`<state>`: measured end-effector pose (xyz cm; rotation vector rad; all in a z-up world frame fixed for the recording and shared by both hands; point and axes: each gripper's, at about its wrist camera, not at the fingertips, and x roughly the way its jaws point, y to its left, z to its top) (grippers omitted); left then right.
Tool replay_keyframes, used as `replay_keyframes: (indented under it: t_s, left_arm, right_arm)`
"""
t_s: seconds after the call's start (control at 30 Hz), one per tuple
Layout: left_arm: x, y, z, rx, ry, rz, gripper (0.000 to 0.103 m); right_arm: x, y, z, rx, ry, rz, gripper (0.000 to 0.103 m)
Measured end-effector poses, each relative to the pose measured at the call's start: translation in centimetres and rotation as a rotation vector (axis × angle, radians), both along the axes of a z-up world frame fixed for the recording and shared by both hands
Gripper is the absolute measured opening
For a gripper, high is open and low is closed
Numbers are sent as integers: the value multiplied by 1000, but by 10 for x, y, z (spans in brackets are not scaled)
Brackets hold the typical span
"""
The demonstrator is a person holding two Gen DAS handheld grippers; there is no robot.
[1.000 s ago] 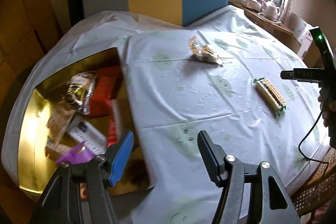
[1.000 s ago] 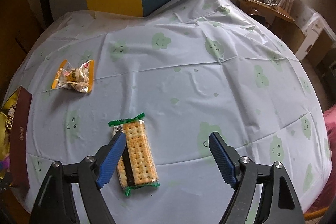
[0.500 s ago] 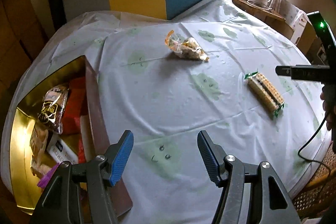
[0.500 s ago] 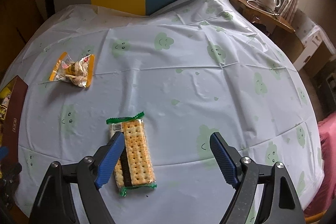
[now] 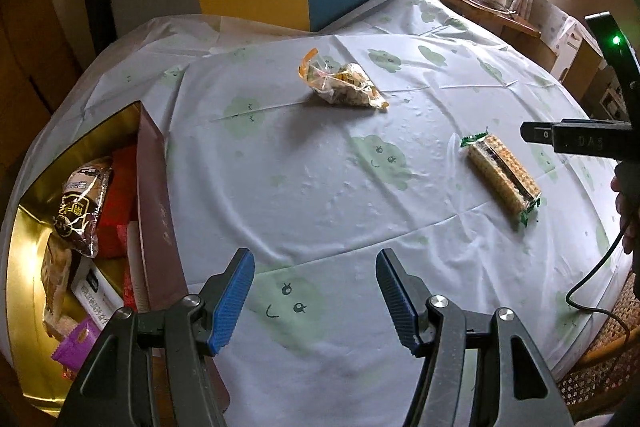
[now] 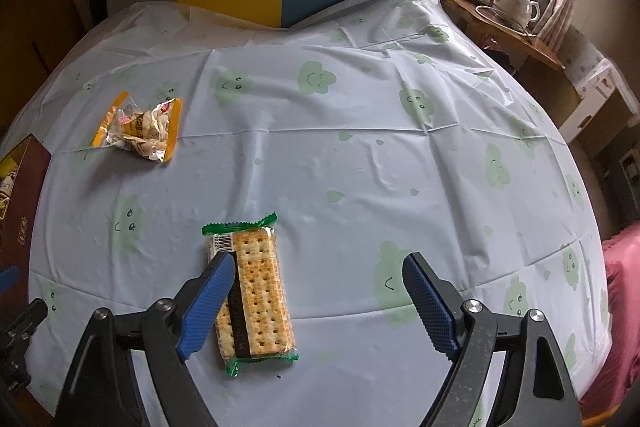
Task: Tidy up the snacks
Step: 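Reach the left tool to the orange-edged snack bag and grasp it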
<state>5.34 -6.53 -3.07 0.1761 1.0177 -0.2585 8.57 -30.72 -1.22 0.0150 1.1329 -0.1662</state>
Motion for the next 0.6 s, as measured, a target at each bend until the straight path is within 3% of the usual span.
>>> replay_keyframes:
  t_s: [0.37, 0.6]
  left_arm:
    - [-12, 3, -7, -60, 35, 40, 64]
    - [-26, 12, -2, -86, 10, 58, 64]
  right_arm:
    - [-1, -13, 6, 28, -34, -58, 86]
    - [4, -28, -7, 257, 18, -103, 84]
